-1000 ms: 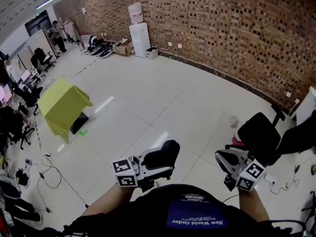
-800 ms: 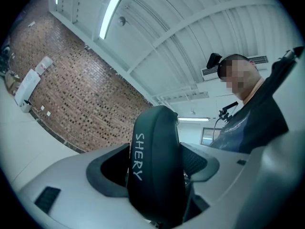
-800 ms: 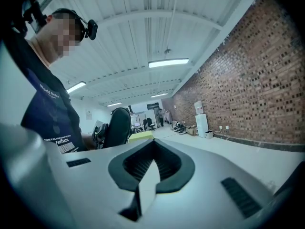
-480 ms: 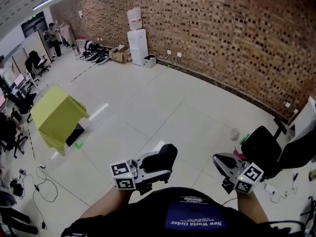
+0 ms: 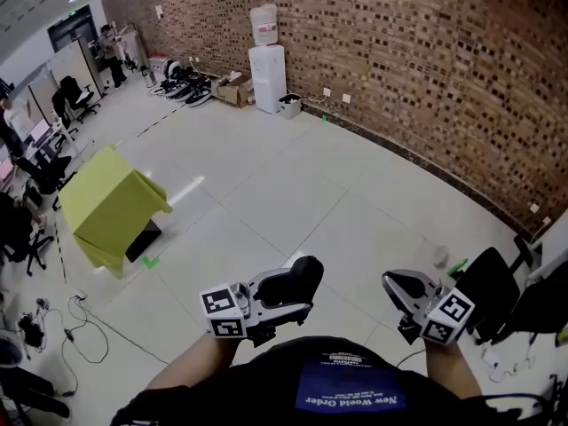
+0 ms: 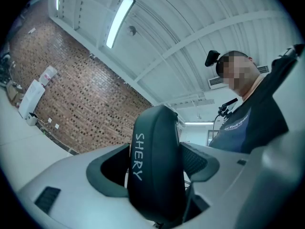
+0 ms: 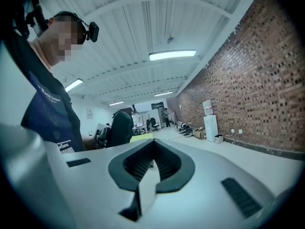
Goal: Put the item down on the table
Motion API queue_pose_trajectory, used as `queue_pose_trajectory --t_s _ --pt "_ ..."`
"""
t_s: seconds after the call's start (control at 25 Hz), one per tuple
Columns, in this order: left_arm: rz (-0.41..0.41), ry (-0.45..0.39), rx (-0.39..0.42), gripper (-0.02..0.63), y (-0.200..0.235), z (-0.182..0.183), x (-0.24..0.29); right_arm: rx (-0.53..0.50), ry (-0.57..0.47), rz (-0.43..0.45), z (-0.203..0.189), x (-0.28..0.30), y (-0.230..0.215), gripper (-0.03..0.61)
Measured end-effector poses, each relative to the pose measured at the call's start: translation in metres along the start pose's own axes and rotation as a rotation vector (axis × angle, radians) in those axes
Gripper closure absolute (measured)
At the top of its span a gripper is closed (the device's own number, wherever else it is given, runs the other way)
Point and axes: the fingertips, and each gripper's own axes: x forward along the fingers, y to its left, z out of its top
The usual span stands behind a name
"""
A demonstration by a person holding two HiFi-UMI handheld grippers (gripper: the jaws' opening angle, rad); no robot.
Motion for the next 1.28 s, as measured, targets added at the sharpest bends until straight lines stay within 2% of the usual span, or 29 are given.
queue_pose_trajectory --t_s 0.36,0.72,1.0,1.28 --pt "0.125 -0.038 0.003 0.279 0.078 0.022 -0.011 -0.005 0.019 0.094 0.011 0.077 -0.068 0.591" --pt "0.252 -0.092 0.035 0.279 0.183 0.061 0.051 -0.028 0.041 0.218 0.041 0.137 -0.198 0.591" --pt "0.298 -0.131 0.059 0.279 0.25 0.091 0.096 -0.06 0.054 0.305 0.066 0.185 -0.275 0.591" --pt "0.333 -0.159 0.044 0.279 0.322 0.117 0.074 -0.045 0.073 0.314 0.069 0.255 -0.319 0.591"
